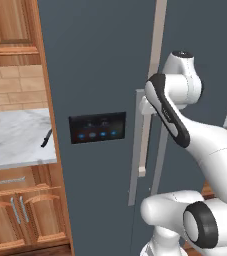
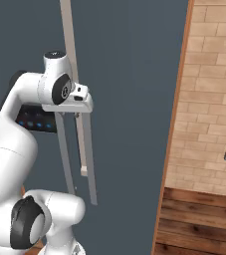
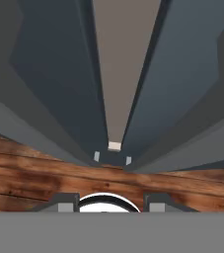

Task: Retrieve the butter from the fridge and place it on a plate on the dining table. Then retrieve the butter knife by the fridge and place it near the plate.

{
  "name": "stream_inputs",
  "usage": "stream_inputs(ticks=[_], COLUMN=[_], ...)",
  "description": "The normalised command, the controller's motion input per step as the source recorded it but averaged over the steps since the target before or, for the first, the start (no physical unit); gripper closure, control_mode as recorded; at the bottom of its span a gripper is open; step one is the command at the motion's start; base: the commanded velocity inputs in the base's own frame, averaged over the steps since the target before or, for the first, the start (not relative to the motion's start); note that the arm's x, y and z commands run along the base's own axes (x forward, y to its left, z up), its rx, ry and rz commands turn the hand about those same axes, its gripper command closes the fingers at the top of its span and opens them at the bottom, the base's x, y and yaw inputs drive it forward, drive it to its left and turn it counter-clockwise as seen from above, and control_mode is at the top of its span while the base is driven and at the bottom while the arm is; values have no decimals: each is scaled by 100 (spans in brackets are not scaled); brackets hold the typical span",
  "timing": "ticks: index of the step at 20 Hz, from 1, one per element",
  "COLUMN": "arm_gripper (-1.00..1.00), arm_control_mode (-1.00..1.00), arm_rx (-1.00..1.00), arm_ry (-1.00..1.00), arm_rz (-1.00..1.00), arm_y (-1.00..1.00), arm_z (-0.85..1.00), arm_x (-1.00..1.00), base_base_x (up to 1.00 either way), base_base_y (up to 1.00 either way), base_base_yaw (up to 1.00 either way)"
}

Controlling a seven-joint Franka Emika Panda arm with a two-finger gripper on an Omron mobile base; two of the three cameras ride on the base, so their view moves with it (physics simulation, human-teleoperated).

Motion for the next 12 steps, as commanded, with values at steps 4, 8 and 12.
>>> stream_inputs(ticks=[4,8,12], arm_gripper=[-100,-100,-100], arm_control_mode=[-100,-100,100], arm_rx=[0,0,0], arm_ry=[6,11,14], arm_rz=[-6,-12,-12], arm_y=[1,7,0], arm_z=[-5,-14,-21], arm_x=[0,0,-15], base_base_x=[0,0,-7], base_base_y=[0,0,0], base_base_yaw=[0,0,-4])
